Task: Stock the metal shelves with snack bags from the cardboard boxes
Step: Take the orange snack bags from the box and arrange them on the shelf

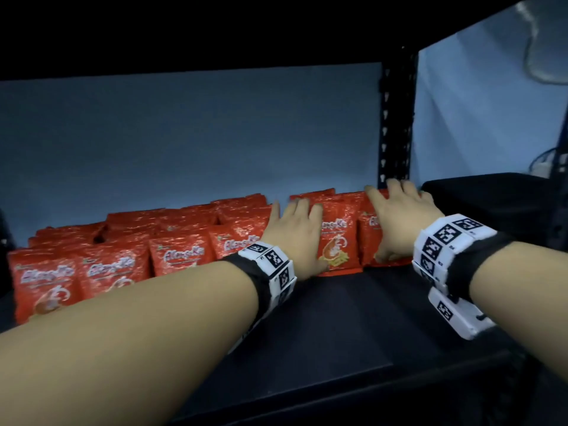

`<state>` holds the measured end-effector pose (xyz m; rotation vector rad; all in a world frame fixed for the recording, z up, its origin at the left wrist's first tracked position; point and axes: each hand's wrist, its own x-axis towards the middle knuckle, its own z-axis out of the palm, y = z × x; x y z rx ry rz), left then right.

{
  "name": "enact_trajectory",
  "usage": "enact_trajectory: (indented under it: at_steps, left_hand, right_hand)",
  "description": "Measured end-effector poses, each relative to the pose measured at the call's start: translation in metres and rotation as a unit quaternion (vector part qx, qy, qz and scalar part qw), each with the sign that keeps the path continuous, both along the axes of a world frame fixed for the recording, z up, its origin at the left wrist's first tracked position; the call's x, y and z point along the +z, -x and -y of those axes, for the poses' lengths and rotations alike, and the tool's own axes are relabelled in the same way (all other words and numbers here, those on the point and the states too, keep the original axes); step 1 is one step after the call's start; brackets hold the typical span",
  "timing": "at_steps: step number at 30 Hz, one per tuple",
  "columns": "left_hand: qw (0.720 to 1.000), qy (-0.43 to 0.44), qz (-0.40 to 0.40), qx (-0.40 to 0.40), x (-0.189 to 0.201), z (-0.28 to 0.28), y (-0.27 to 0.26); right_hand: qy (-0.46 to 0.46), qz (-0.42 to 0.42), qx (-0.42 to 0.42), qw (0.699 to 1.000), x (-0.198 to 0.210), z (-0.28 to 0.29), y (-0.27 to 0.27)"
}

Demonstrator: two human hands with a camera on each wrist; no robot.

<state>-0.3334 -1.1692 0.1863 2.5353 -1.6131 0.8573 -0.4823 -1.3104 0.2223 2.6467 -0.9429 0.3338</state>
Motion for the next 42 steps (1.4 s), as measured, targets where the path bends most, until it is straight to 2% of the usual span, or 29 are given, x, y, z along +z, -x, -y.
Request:
enact_trajectory:
  at_steps: [5,11,18,23,29,33,36,38,42]
  left_hand:
    - [1.0,-0.006,0.007,0.01,0.001,0.054,0.016]
    - [0.998,-0.053,0.025,-0.002,-0.009,0.096,0.013]
    - [0.998,-0.048,0.033,0.019,-0.016,0.107,-0.005]
    - [0.999,-0.044,0.008,0.016,-0.018,0.111,-0.018]
    - [0.999,-0.039,0.01,-0.018,-0.016,0.109,-0.023]
    - [0.997,0.008,0.03,-0.076,-0.013,0.097,-0.015]
    - [0.991,0.031,0.064,-0.117,-0.014,0.087,-0.005]
    - [0.99,0.033,0.072,-0.113,-0.014,0.08,-0.003]
    - [0.997,0.026,0.039,-0.057,-0.015,0.068,-0.002]
  right_hand:
    - [-0.001,-0.015,-0.026,1.0,-0.007,0.036,0.004]
    - [-0.066,-0.014,-0.025,0.997,-0.018,0.057,-0.013]
    - [-0.063,-0.011,0.0,0.998,-0.025,0.072,-0.034]
    - [-0.063,-0.006,0.0,0.998,-0.028,0.08,-0.046]
    - [-0.065,0.007,-0.006,0.998,-0.03,0.086,-0.05]
    - [-0.097,0.018,-0.01,0.995,-0.029,0.09,-0.043]
    - [-0.15,0.053,-0.008,0.987,-0.025,0.093,-0.033]
    - [-0.207,0.114,0.002,0.972,-0.025,0.098,-0.028]
    - [-0.325,0.303,-0.001,0.896,-0.027,0.109,-0.03]
